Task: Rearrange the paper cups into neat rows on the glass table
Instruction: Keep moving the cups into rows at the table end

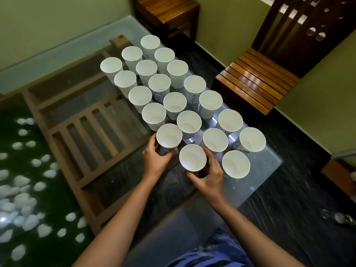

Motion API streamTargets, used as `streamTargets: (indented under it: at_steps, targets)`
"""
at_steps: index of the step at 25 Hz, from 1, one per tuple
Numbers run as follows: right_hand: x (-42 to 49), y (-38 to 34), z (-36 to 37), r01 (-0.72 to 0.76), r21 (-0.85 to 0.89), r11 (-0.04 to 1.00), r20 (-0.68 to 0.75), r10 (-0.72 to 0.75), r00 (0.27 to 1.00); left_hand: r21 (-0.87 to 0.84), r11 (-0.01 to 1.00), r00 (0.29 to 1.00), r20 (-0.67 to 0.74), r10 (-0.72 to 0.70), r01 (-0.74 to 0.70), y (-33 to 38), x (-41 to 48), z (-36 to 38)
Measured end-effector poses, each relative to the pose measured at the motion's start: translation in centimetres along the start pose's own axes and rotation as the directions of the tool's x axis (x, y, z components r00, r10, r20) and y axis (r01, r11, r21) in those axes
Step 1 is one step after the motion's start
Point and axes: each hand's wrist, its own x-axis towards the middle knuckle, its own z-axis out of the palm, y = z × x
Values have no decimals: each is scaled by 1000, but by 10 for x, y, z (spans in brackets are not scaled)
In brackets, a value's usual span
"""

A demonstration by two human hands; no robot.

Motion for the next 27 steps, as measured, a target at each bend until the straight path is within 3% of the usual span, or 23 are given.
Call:
streamTargets:
  at_steps: [16, 23, 27]
  targets:
    - [-4, -1, 1, 8, -51, 999, -51, -11, 999, -23, 999, 997, 59, 41, -39, 0, 10, 5]
    - [-14, -16, -8, 42, -121, 992, -39, -47, 998, -72, 997, 998, 66, -15, 20, 0, -7, -7]
    - [-21, -31, -30, 163, -216, 963, -51, -178, 983, 37, 992, 992, -39, 120, -118, 8, -18, -19]
